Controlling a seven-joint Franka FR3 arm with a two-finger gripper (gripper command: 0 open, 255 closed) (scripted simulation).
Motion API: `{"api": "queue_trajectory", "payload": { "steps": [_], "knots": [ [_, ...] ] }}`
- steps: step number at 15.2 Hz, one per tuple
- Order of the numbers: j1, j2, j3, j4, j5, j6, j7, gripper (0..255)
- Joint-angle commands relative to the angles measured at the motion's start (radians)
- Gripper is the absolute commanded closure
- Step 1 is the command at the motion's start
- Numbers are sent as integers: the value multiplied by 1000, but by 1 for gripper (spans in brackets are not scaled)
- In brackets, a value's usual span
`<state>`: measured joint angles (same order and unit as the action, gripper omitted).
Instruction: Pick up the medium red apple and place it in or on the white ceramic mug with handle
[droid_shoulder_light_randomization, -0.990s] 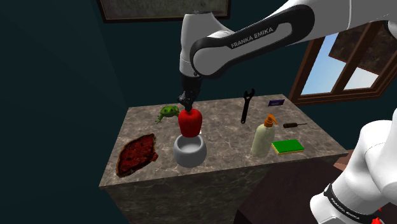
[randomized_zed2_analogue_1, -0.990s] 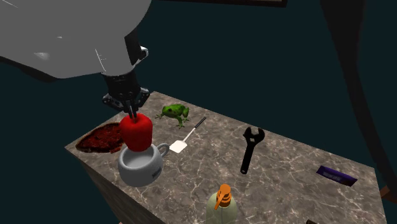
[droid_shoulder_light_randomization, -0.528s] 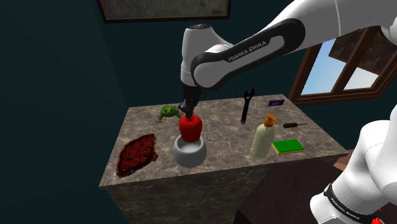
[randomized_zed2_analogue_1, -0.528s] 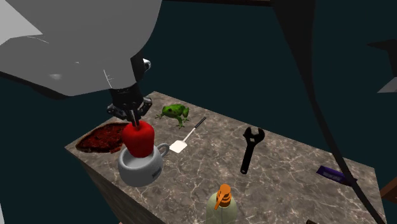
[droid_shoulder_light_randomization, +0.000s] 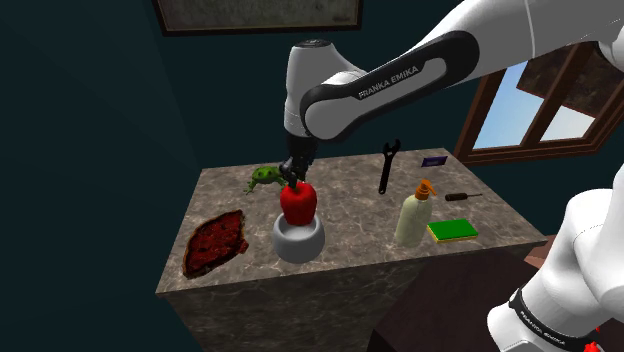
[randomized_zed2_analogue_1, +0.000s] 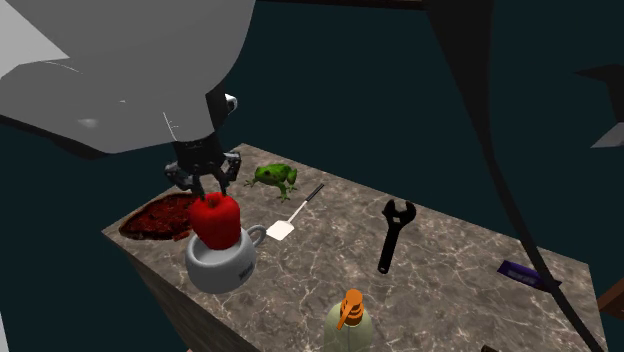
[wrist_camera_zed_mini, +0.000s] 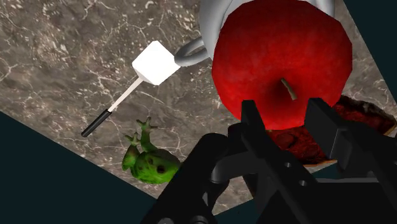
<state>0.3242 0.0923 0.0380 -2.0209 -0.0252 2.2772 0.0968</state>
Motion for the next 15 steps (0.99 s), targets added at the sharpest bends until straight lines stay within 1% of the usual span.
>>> {"api": "queue_trajectory", "payload": {
  "steps": [1,5,9,15],
  "knots": [
    [0,0,0,0,0,0,0,0],
    [0,0,0,0,0,0,0,0],
    [0,-65,1,48,5,-113,-3,0],
    [0,-65,1,48,5,-113,-3,0]
  ]
}}
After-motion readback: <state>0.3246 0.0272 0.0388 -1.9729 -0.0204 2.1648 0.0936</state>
